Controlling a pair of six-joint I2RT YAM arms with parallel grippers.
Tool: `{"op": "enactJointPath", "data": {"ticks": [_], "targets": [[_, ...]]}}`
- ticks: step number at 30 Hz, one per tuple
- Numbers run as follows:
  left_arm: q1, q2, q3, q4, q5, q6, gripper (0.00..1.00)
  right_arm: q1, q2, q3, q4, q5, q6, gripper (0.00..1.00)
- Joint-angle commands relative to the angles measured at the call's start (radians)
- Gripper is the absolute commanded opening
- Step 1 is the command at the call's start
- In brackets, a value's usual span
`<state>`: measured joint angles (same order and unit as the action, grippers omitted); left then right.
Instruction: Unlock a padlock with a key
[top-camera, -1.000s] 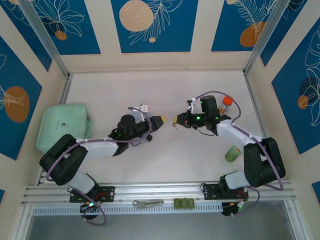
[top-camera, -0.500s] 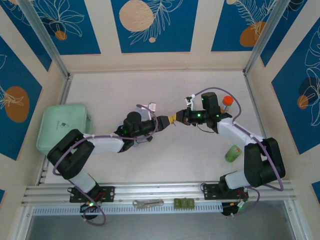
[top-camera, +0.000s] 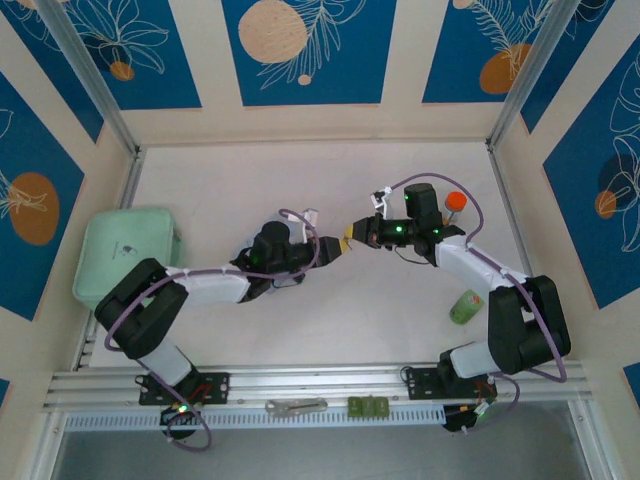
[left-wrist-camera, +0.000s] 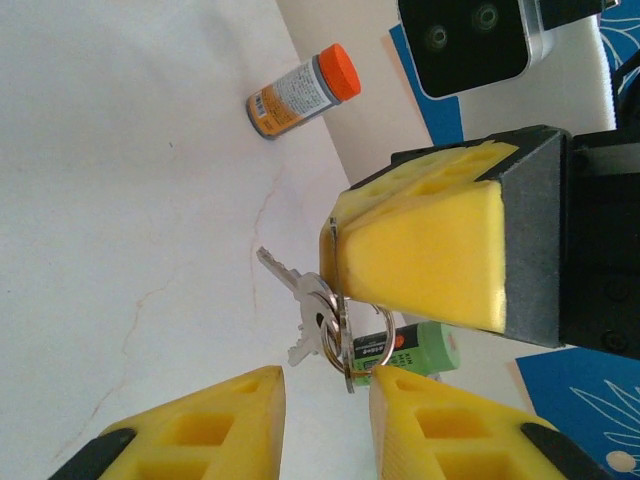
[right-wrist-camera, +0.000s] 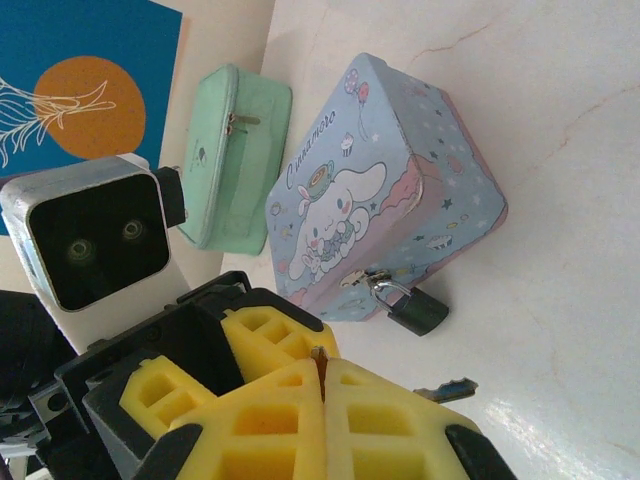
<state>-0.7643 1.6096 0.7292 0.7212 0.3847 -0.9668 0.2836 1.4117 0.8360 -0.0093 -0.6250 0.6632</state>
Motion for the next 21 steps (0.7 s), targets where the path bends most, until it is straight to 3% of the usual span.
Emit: {"op": "enactJointPath", "data": {"ticks": [1, 7, 17, 21], "targets": [[-0.010, -0.010, 0.026, -0.006, -0.025, 0.031, 0.28, 0.002, -0.010, 0.017, -0.003, -0.031, 0.001, 0.00], [-0.009, -0.021, 0.028, -0.002, -0.062, 0.050, 0.29, 0.010, -0.010, 0.014, -0.014, -0.028, -0.004, 0.00], [-0.009, 0.002, 0.044, 0.039, -0.030, 0.025, 0.23, 0.033, 0.006, 0.025, -0.013, -0.022, -0.011, 0.00], [-0.010, -0.002, 0.044, 0.041, -0.032, 0.027, 0.14, 0.037, 0.016, 0.031, -0.012, -0.024, -0.011, 0.00]]}}
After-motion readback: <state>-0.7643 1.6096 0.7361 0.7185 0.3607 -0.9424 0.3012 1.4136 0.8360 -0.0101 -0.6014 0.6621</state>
